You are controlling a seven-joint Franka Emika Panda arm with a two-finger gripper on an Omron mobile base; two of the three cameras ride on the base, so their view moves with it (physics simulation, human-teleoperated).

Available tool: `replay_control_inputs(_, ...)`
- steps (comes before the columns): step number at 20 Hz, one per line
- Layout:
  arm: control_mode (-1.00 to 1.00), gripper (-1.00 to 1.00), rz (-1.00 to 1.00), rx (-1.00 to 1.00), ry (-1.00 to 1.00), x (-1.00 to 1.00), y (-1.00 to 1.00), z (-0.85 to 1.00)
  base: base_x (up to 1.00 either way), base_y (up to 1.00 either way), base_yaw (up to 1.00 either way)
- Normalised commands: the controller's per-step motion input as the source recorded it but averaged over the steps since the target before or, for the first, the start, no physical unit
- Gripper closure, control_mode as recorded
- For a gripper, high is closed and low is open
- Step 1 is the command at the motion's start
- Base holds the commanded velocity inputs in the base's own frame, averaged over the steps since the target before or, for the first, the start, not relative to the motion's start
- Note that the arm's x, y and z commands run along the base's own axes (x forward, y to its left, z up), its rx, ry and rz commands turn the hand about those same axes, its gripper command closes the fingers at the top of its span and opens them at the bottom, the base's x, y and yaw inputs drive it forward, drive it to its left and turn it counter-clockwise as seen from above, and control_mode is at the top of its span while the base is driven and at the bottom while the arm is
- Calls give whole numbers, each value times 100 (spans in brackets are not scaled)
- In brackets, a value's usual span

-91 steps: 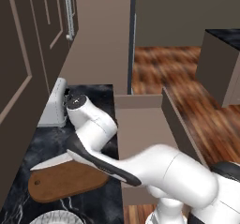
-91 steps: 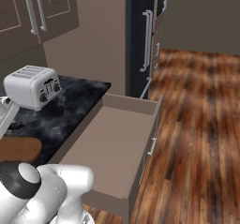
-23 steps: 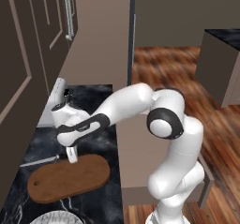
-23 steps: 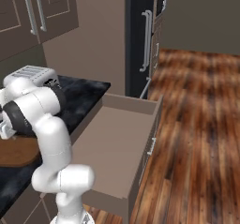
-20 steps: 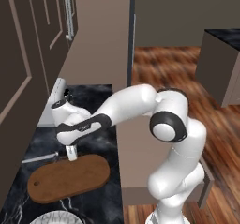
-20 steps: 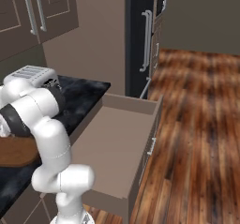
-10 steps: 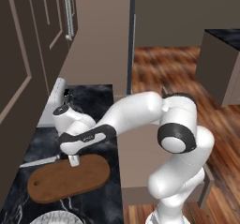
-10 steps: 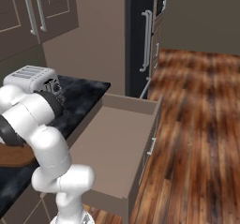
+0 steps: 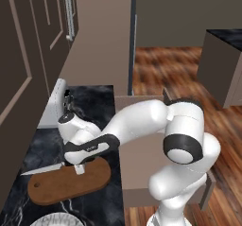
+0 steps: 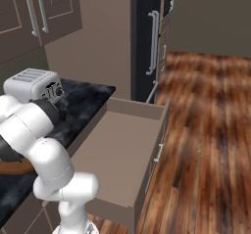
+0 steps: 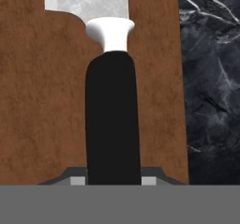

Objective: Pick up the knife from the drawer and place it on the cutting board. Then place the meat from the plate to the cutting board.

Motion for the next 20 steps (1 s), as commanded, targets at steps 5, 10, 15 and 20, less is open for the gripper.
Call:
replay_control_inputs(5,-100,100,0,0,0,0,0,0,0,0,0)
replay_control_inputs(10,-100,-100,0,0,0,0,0,0,0,0,0)
replay_control_inputs(15,-100,-100,0,0,0,0,0,0,0,0,0)
replay_control_inputs(20,-100,-100,0,0,0,0,0,0,0,0,0)
